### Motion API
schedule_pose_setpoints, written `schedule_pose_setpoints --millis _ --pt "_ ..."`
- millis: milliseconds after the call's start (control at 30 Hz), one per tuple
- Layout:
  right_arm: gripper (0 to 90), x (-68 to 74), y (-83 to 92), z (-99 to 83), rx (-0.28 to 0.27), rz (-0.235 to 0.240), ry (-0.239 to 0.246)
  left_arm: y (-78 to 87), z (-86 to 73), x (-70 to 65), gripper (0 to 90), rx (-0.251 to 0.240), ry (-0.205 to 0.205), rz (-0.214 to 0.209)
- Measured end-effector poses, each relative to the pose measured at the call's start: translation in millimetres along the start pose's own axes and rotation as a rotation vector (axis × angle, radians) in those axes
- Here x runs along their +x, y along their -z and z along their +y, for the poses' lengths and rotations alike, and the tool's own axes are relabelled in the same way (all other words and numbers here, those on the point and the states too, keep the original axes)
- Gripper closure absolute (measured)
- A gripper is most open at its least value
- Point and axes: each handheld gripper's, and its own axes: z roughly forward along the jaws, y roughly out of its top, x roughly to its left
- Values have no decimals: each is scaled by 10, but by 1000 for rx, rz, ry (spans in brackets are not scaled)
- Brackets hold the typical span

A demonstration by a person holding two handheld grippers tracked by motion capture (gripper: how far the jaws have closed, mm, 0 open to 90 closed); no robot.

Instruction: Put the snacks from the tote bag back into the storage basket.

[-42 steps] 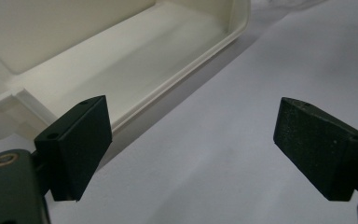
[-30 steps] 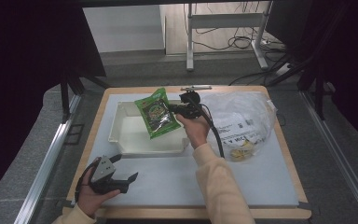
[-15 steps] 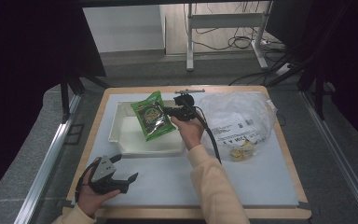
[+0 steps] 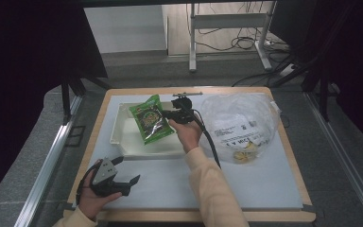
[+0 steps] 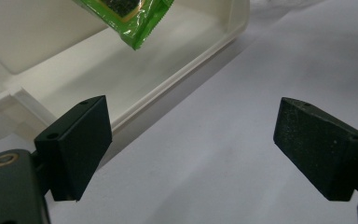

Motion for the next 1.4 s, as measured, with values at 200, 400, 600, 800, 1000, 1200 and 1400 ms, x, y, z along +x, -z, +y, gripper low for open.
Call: schedule_pose_setpoints --millis 200,400,600,800,1000,1200,1400 --pt "900 24 -67 -17 4 -3 -5 3 0 4 113 -2 1 0" --pt "900 86 -158 -29 12 -1 -10 1 3 2 113 -2 1 -1" --pt "900 147 -231 -61 19 -20 -6 5 5 1 113 -8 4 -1" --pt "900 196 -365 -115 36 -48 -25 14 8 4 113 -12 6 -3" --pt "900 205 -444 -154 40 -69 -39 11 8 10 113 -11 3 -5" --pt "900 231 -528 -207 60 -107 -33 10 11 7 113 -8 0 -4" --pt "900 245 -662 -301 94 -138 -20 13 11 14 113 -11 2 -4"
